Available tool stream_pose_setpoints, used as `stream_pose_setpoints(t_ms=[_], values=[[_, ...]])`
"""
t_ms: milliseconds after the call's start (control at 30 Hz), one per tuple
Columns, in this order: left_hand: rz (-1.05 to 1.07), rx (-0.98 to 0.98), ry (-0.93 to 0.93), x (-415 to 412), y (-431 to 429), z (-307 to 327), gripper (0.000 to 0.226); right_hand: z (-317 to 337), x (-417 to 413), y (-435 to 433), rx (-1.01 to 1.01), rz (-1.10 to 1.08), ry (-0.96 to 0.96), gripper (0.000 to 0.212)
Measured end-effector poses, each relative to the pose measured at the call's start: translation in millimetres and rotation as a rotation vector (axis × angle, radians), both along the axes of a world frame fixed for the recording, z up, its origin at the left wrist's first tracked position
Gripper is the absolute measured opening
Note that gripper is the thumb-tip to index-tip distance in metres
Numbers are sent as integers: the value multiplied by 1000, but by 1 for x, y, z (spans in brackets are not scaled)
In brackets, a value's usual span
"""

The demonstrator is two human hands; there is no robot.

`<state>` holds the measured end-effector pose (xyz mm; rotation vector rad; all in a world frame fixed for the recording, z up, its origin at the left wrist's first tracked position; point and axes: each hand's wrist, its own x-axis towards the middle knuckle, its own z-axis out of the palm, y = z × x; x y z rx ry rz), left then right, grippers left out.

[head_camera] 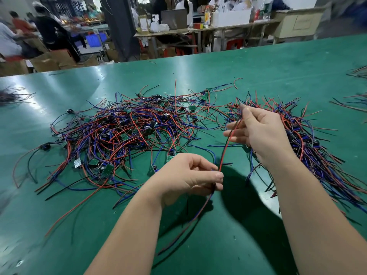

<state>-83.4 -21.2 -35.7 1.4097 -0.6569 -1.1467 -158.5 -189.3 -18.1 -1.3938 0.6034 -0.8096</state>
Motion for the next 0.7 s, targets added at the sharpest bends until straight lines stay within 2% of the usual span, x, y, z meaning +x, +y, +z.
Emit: stream_pose_setpoints(t_ms=[100,133,233,333,433,500,533,567,667,700], values=[[265,-70,69,4,-7,-2,14,-3,4,-3,-114,-16,112,50],[344,-96,100,6,-8,-2,15,-3,3,-1,-170,-7,124,52],[479,-153,143,11,-10,-5,23,2,-4,15,-368,207,190,28],[458,-196,145,13,-13,-7,36,2,-3,33,-608,382,353,24],[375,-211,195,14,-12,-3,53,-2,2,40,-808,213,355,24],[365,-201,173,17,-10,-1,44,1,1,35,-752,99,261,20],[394,-176,90,19,-8,0,33,3,-1,31,-691,54,208,20],[453,-117,-76,22,-6,0,23,6,-3,26,-626,12,159,21],[692,189,-816,37,7,-4,18,16,-13,10,-534,-163,62,23],[722,311,-979,41,12,-4,23,18,-17,3,-548,-245,74,21]])
